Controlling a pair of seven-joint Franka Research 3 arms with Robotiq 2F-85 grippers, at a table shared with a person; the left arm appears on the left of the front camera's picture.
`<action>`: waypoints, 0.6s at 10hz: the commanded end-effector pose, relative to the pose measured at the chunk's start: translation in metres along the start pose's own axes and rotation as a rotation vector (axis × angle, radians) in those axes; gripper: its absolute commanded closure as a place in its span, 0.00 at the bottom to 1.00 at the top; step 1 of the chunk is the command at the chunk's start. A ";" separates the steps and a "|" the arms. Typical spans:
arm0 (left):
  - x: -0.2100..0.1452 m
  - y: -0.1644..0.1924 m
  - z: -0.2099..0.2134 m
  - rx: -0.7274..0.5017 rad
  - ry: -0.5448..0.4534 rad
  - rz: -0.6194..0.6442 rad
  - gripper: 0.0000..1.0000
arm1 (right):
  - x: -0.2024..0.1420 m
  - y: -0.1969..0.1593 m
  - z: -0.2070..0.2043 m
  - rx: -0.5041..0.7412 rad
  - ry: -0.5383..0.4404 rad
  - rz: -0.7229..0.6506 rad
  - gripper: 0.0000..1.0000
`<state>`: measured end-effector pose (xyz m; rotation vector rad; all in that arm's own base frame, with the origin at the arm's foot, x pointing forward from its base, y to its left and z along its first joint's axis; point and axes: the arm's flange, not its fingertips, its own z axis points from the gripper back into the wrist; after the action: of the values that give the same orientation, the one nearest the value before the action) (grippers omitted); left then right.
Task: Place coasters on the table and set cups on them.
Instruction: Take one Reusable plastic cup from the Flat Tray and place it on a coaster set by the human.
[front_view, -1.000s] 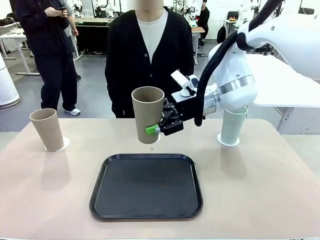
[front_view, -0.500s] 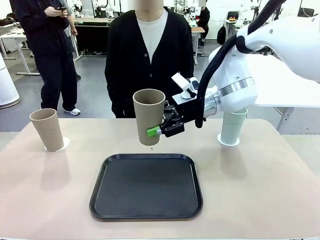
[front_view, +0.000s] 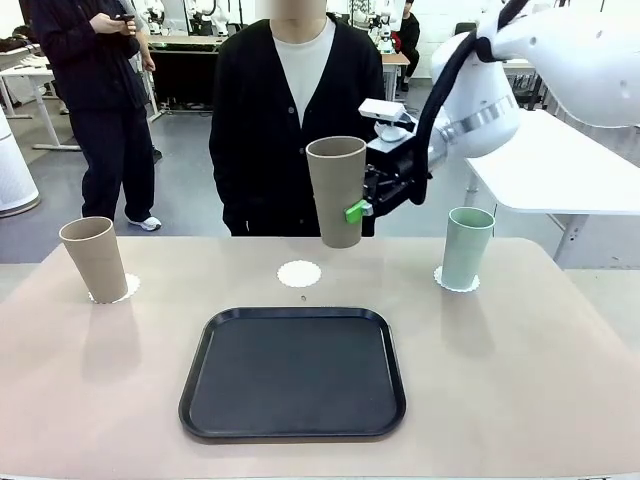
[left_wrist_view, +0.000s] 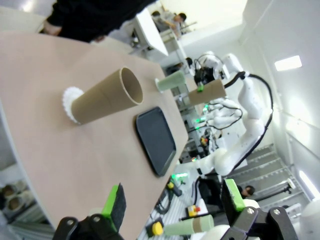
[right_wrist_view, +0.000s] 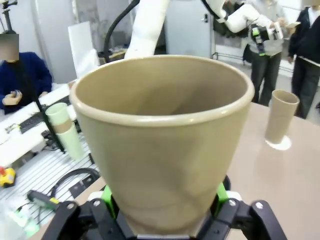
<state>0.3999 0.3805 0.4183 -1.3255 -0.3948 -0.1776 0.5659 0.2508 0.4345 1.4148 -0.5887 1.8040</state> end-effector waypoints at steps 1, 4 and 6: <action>0.000 -0.002 0.001 0.009 0.000 0.004 0.00 | 0.014 -0.053 -0.002 0.069 0.023 0.012 0.18; 0.000 -0.002 0.001 0.009 0.000 0.004 0.00 | 0.007 -0.093 -0.005 0.061 0.009 0.032 0.18; 0.000 -0.002 0.001 0.009 0.000 0.004 0.00 | -0.005 -0.104 -0.003 -0.011 0.043 0.069 0.18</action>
<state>0.3999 0.3806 0.4183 -1.3253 -0.3950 -0.1776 0.6318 0.3133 0.4161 1.4231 -0.6149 1.8613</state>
